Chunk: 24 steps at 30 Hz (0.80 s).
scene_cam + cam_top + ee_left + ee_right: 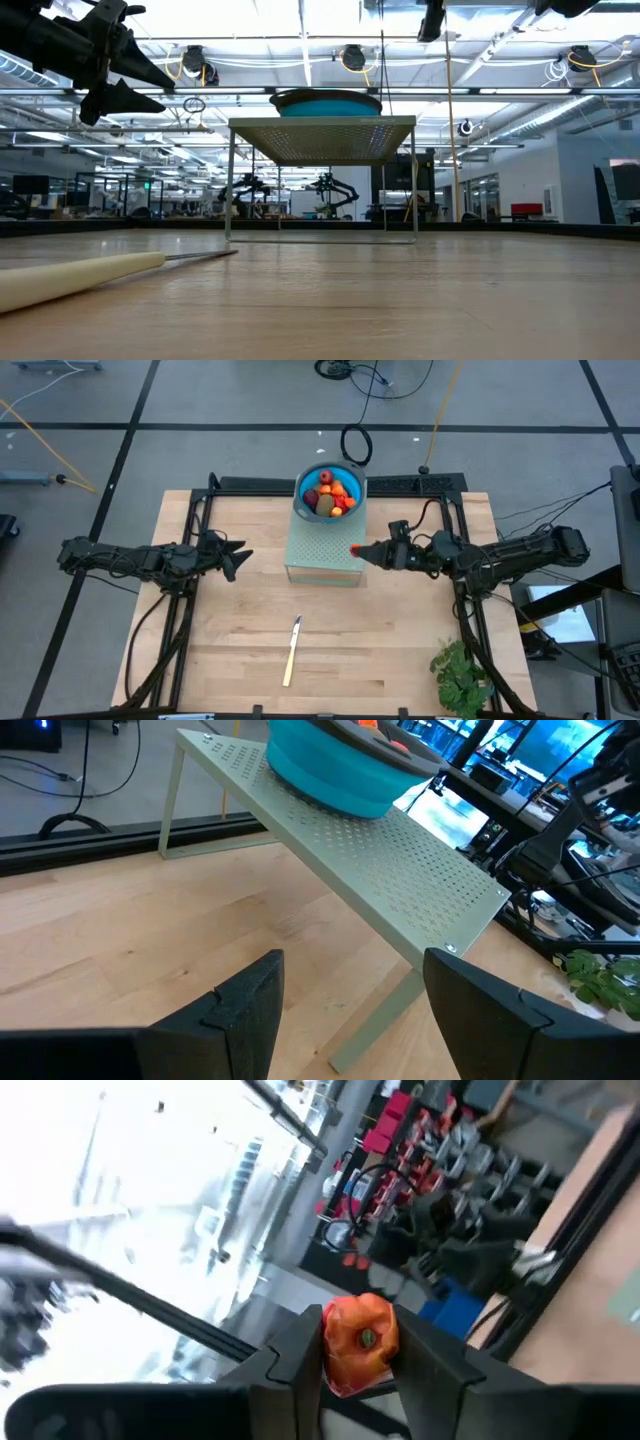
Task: Pick & Place Fruit
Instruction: Put the peach into the blue strainer bowl on the shelf
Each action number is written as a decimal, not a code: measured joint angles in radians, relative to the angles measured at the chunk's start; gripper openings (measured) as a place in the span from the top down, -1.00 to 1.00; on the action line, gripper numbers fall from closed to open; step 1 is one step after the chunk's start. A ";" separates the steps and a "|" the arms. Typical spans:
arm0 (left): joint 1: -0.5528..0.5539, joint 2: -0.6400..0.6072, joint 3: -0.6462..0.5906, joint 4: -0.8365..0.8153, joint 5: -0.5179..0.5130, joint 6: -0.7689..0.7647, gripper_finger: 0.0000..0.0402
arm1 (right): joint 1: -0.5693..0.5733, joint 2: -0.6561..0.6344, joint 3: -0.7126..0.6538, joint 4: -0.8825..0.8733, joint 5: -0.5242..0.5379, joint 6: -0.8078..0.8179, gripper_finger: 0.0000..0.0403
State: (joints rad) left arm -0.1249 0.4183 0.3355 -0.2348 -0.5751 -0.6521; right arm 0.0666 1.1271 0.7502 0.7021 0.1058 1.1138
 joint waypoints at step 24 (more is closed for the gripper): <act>0.000 0.000 0.000 0.000 0.000 -0.007 -0.20 | 0.000 0.000 0.000 -0.003 -0.002 0.278 0.50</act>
State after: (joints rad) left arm -0.1249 0.4183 0.3355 -0.2344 -0.5751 -0.6594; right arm 0.0669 1.1271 0.7502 0.6988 0.1040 1.3913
